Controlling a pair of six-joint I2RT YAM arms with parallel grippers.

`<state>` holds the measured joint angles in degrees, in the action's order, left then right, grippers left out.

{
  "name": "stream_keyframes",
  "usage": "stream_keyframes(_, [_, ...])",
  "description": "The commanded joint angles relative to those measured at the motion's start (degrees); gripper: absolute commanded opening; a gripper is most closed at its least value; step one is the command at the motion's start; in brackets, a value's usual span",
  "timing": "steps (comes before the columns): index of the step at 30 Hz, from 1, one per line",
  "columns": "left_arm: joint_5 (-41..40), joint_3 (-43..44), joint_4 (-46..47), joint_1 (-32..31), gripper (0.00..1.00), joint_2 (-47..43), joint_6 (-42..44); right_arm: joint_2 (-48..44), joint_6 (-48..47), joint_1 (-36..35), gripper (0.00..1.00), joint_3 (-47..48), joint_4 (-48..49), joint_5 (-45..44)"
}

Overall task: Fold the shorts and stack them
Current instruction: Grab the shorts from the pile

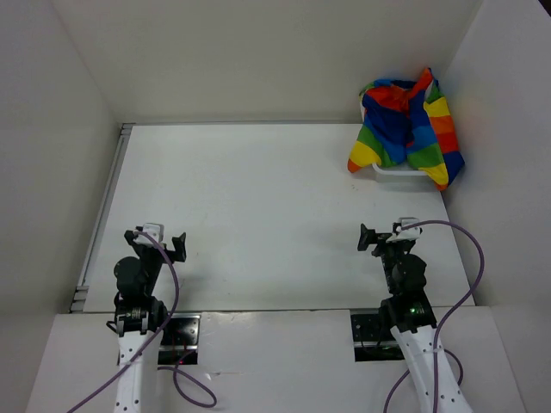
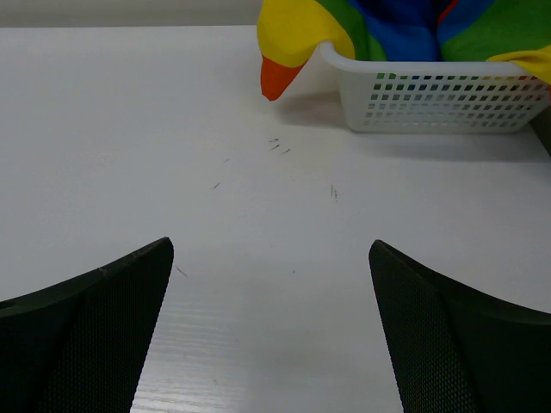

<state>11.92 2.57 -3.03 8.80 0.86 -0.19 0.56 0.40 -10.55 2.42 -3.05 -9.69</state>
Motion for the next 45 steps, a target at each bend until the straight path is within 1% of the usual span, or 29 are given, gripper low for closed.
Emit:
stream_keyframes(1, [-0.1,-1.5,1.5,-0.2,1.00,-1.9,0.2,-0.8,0.7,0.4,0.99,-2.4,3.1,-1.0])
stream_keyframes(4, [5.9,-0.1,-0.3,-0.2,1.00,-1.9,0.2,-0.8,-0.1,0.4,0.99,-2.4,3.1,0.6])
stream_keyframes(5, [19.3,1.1,-3.0,-0.2,1.00,-1.9,0.2,-0.8,-3.2,0.4,0.99,-2.4,3.1,2.1])
stream_keyframes(6, [25.3,1.6,-9.1,-0.2,1.00,-1.9,0.2,-0.8,-12.9,0.4,0.99,-1.2,3.1,17.8])
stream_keyframes(8, [41.6,3.4,-16.0,-0.2,1.00,-1.9,0.2,-0.8,-32.5,0.4,1.00,1.7,-0.4,37.2])
stream_keyframes(9, [45.1,3.4,-23.5,0.3,1.00,-1.9,0.2,-0.8,-72.9,0.4,1.00,3.0,-7.2,47.7])
stream_keyframes(10, [46.3,3.4,-20.7,0.3,1.00,-1.9,0.2,-0.8,-92.1,0.4,1.00,1.8,-11.8,57.1])
stream_keyframes(11, [47.3,2.6,-13.8,0.3,1.00,-1.9,0.2,-0.8,-100.2,0.4,1.00,-0.3,-0.8,60.0])
stream_keyframes(13, [45.1,-0.8,-1.9,0.3,1.00,-1.2,0.2,-0.8,-96.0,-0.3,1.00,-1.3,8.6,62.7])
stream_keyframes(14, [42.5,-0.8,6.7,-0.3,1.00,-1.2,0.2,-0.8,-91.2,-0.3,1.00,-1.3,12.4,61.1])
stream_keyframes(15, [41.4,-0.2,8.9,-0.8,1.00,-0.6,0.2,-0.8,-83.0,-0.3,1.00,-0.2,21.1,58.6])
stream_keyframes(17, [37.6,1.4,16.6,-1.4,1.00,0.0,0.2,2.7,-81.7,-0.8,1.00,1.7,24.0,51.0])
stream_keyframes(19, [32.9,2.6,19.5,-2.1,1.00,3.3,0.2,9.7,-81.7,-0.8,1.00,9.7,22.0,47.6])
stream_keyframes(21, [32.4,6.6,14.2,-3.3,1.00,6.9,0.2,25.9,-78.7,-1.9,0.99,21.7,22.0,41.0])
stream_keyframes(22, [32.4,8.1,11.5,-4.1,1.00,11.4,0.2,38.0,-70.9,-4.6,0.99,26.8,21.1,37.0])
stream_keyframes(23, [32.4,9.5,9.7,-4.7,1.00,13.8,0.2,44.2,-65.8,-6.9,0.99,32.3,19.4,24.8])
stream_keyframes(24, [31.9,13.0,8.5,-5.9,1.00,16.3,0.2,50.4,-60.1,-9.5,0.99,44.0,17.4,17.0])
stream_keyframes(25, [29.0,14.9,7.7,-6.6,1.00,21.8,0.2,56.2,-50.2,-13.0,1.00,49.3,13.9,9.6])
stream_keyframes(26, [27.6,17.3,6.8,-7.4,1.00,25.1,0.2,66.4,-47.0,-13.0,1.00,54.0,12.0,3.7])
stream_keyframes(27, [25.3,20.2,6.0,-8.1,1.00,28.7,0.2,70.5,-44.8,-13.0,1.00,61.8,9.7,-1.5])
stream_keyframes(29, [16.2,31.4,1.9,-9.9,1.00,42.3,0.2,77.4,-36.4,-10.5,1.00,68.7,2.4,-3.5])
stream_keyframes(30, [13.3,36.2,-0.7,-10.5,1.00,53.4,0.2,83.6,-32.8,-8.9,1.00,75.3,0.3,-4.1])
stream_keyframes(31, [9.2,41.4,-7.3,-10.6,1.00,59.5,0.2,86.6,-29.4,-7.4,1.00,78.4,-1.9,-4.6])
stream_keyframes(32, [7.9,52.3,-11.0,-10.6,1.00,65.3,0.2,89.7,-22.9,-4.3,1.00,85.0,-5.4,-5.7])
stream_keyframes(33, [7.2,57.4,-14.5,-10.6,1.00,75.8,0.2,95.9,-19.8,-2.8,0.96,87.7,-6.4,-9.9])
stream_keyframes(34, [6.4,61.7,-19.3,-10.6,1.00,80.0,0.2,98.9,-17.1,-1.3,0.95,90.5,-8.4,-12.5])
stream_keyframes(36, [7.1,68.6,-20.3,-10.6,1.00,86.9,0.2,107.6,-10.7,2.8,0.95,99.2,-10.9,-19.6])
stream_keyframes(40, [10.7,70.5,-16.5,-11.9,1.00,89.2,0.2,114.9,-5.4,9.1,0.94,105.1,-9.9,-28.8])
stream_keyframes(45, [12.9,72.1,-16.5,-12.7,1.00,92.0,0.2,118.6,-5.7,14.8,0.96,104.8,-7.6,-31.8])
